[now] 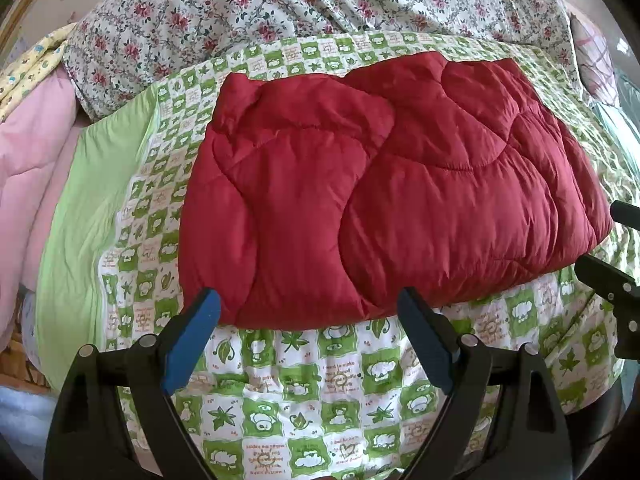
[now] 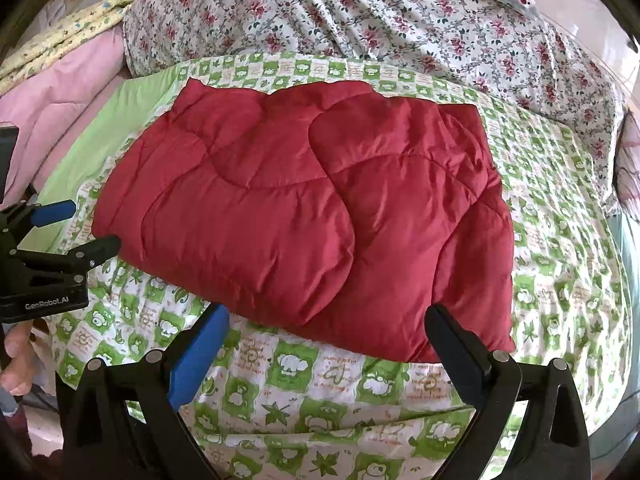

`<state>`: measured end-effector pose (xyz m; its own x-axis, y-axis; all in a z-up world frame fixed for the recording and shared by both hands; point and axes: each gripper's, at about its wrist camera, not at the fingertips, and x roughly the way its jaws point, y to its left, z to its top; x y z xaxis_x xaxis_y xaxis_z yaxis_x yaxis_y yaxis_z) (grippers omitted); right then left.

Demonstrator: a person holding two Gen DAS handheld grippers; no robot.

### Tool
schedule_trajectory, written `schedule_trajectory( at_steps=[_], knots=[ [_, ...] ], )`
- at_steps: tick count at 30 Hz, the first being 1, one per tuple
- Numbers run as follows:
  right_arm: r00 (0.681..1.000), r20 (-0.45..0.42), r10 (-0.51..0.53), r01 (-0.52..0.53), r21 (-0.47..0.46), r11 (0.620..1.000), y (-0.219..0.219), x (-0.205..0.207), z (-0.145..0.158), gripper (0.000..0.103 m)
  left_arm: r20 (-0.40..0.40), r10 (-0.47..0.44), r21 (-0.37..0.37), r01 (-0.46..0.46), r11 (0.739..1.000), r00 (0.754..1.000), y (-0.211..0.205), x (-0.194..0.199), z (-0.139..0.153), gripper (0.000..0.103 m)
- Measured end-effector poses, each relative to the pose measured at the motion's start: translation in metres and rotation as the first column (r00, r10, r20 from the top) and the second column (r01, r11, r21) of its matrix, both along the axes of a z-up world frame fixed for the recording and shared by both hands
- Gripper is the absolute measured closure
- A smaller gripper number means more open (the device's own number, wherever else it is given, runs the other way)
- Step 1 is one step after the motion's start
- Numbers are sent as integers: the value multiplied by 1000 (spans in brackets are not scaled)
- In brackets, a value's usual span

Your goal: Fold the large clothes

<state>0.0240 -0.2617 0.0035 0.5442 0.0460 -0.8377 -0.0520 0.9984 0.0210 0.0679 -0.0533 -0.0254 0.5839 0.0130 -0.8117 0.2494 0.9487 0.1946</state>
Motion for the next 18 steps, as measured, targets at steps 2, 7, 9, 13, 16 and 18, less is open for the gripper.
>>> schedule_trajectory(
  at_steps=[2,7,9,13,16,18],
  knots=[
    [1000,-3,5,-5,1,1000,0,3,-1,4,-1,0,-1,0,1000,1000,0,1,-1,12],
    [1000,-10,11,-11,1,1000,0,9,-2,4,-7,1,-1,-1,1000,1000,0,5,-2,12],
    [1000,-10,11,-11,0,1000,0,10,-2,4,-7,2,0,-2,1000,1000,-1,7,-1,12],
    [1000,-7,11,-11,0,1000,-1,14,0,4,-6,1,-5,-1,1000,1000,-1,10,-1,12],
    [1000,-4,11,-11,-2,1000,-2,17,1,4,-6,-1,-8,1,1000,1000,-2,12,0,12],
    [1000,-4,10,-10,-3,1000,-3,19,1,4,-7,-2,-9,2,1000,1000,-1,13,0,12]
  ],
)
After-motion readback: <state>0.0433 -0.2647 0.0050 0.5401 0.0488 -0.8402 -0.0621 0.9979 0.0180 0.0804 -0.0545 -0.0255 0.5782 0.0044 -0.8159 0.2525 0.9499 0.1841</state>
